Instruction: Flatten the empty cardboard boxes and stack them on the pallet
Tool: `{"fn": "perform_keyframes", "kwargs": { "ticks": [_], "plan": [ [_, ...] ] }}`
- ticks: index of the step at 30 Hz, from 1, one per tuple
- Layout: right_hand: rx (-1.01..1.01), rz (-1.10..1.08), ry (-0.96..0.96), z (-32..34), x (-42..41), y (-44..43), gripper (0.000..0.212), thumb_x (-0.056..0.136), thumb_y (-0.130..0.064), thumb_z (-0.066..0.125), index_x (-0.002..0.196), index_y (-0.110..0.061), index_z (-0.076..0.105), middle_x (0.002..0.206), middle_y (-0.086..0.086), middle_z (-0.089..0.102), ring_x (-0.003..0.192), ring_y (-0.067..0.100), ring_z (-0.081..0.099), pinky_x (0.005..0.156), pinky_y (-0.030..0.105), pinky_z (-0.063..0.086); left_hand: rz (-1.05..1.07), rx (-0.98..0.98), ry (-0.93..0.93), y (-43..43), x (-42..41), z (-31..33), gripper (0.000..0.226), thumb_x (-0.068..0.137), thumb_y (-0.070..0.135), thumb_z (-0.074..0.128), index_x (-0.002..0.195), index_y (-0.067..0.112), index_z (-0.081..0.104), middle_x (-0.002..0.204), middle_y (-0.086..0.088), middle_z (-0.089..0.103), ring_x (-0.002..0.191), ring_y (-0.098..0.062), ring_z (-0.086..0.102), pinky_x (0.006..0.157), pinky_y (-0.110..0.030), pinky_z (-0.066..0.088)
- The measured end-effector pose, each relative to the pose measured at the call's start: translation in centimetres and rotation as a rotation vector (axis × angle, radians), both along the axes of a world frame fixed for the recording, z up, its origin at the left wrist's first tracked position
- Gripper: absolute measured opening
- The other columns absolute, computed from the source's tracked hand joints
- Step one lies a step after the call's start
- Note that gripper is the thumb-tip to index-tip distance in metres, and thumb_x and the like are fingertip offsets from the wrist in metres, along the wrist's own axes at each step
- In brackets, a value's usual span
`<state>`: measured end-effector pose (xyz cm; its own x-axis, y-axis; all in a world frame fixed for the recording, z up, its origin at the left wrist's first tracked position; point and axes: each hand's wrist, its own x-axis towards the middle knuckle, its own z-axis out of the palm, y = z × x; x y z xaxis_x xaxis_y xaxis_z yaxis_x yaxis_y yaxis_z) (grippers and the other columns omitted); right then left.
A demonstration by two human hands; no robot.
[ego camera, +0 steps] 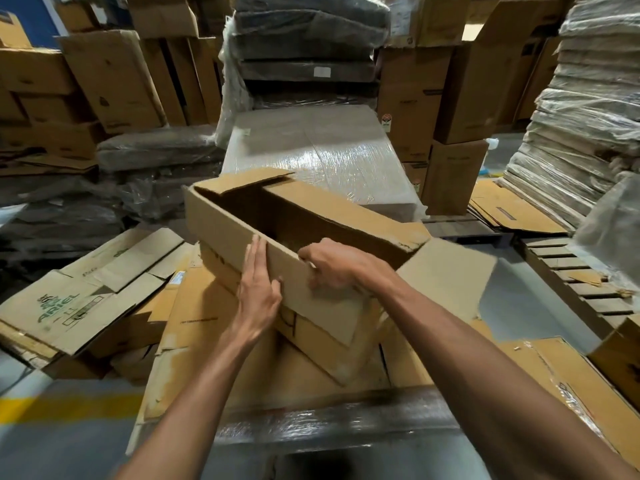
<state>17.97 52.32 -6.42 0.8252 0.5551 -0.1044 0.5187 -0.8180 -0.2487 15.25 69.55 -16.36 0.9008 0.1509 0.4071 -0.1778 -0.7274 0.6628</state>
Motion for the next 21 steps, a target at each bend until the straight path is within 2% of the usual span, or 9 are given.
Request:
{"fn": "perform_keyframes", "kwargs": {
  "ticks": [2,4,5,7,10,12,14,18,21],
  "plan": [
    [-0.023,0.039,-0.021,0.2,-0.5,-2.0,0.034,0.090,-0.019,0.070,0.124,-0.021,0.064,0.107,0.003,0.069,0.085,0.022,0.066,0.068,0.037,0.057,-0.020,0.186,0.009,1.6,0.6,0.2,0.095,0.089,0.013,0.073,0.163,0.020,0.013,0.169,0.002,0.002,0.156,-0.021,-0.003,0.126,-0.052,0.003],
    [-0.088,0.072,-0.081,0.4,-0.8,-3.9,0.039,0.091,-0.018,0.069,0.128,-0.026,0.063,0.110,0.002,0.068,0.091,0.023,0.066,0.072,0.042,0.058,-0.025,0.364,0.032,2.8,0.9,0.5,0.100,0.081,0.032,0.082,0.161,0.020,0.023,0.169,-0.004,0.013,0.156,-0.024,-0.001,0.125,-0.049,-0.006],
    [-0.120,0.074,-0.113,0.5,-0.8,-4.7,0.042,0.091,-0.018,0.070,0.131,-0.029,0.061,0.112,0.002,0.067,0.092,0.023,0.065,0.072,0.041,0.056,-0.028,0.412,0.038,3.3,1.0,0.6,0.099,0.076,0.040,0.085,0.158,0.020,0.032,0.166,-0.007,0.024,0.156,-0.027,0.006,0.125,-0.049,-0.007],
    [-0.149,0.061,-0.159,0.7,-0.7,-6.3,0.049,0.092,-0.019,0.070,0.138,-0.033,0.058,0.116,0.003,0.063,0.094,0.021,0.061,0.070,0.036,0.047,-0.049,0.445,0.042,3.8,0.9,0.6,0.091,0.069,0.048,0.087,0.146,0.017,0.050,0.151,-0.010,0.049,0.148,-0.031,0.032,0.125,-0.046,0.001],
    [-0.162,0.025,-0.170,0.7,-0.3,-9.0,0.051,0.094,-0.019,0.069,0.140,-0.037,0.055,0.123,0.003,0.063,0.104,0.023,0.062,0.073,0.034,0.044,-0.052,0.488,-0.001,4.3,0.7,0.2,0.065,0.069,0.051,0.087,0.121,0.019,0.064,0.112,-0.003,0.069,0.112,-0.024,0.061,0.114,-0.046,0.031],
    [-0.158,-0.021,-0.119,0.5,0.0,-10.9,0.051,0.093,-0.018,0.070,0.137,-0.038,0.057,0.125,0.000,0.065,0.109,0.023,0.063,0.079,0.036,0.051,-0.028,0.515,-0.009,4.3,0.5,0.0,0.057,0.068,0.054,0.086,0.109,0.021,0.064,0.098,0.001,0.068,0.094,-0.019,0.062,0.096,-0.042,0.040],
    [-0.118,-0.069,-0.036,0.0,0.4,-12.8,0.047,0.090,-0.015,0.073,0.131,-0.036,0.061,0.126,-0.003,0.066,0.111,0.020,0.064,0.088,0.042,0.056,-0.034,0.544,0.004,3.7,0.4,-0.1,0.057,0.067,0.060,0.084,0.104,0.022,0.063,0.092,0.002,0.066,0.086,-0.018,0.058,0.085,-0.038,0.039],
    [-0.084,-0.138,0.089,-2.0,0.9,-16.5,0.036,0.088,-0.009,0.075,0.115,-0.032,0.067,0.120,-0.004,0.066,0.111,0.017,0.063,0.088,0.035,0.055,-0.073,0.618,0.071,0.2,0.7,0.5,0.060,0.069,0.069,0.075,0.104,0.023,0.061,0.096,0.004,0.064,0.088,-0.016,0.052,0.081,-0.036,0.035],
    [-0.066,-0.256,0.107,-2.7,1.0,-19.1,0.034,0.088,-0.009,0.075,0.116,-0.028,0.068,0.124,-0.002,0.066,0.112,0.018,0.062,0.088,0.032,0.053,-0.079,0.639,0.099,-3.4,0.2,-0.1,0.061,0.072,0.073,0.070,0.102,0.022,0.056,0.097,0.004,0.060,0.088,-0.015,0.047,0.080,-0.035,0.029]
  ]
}}
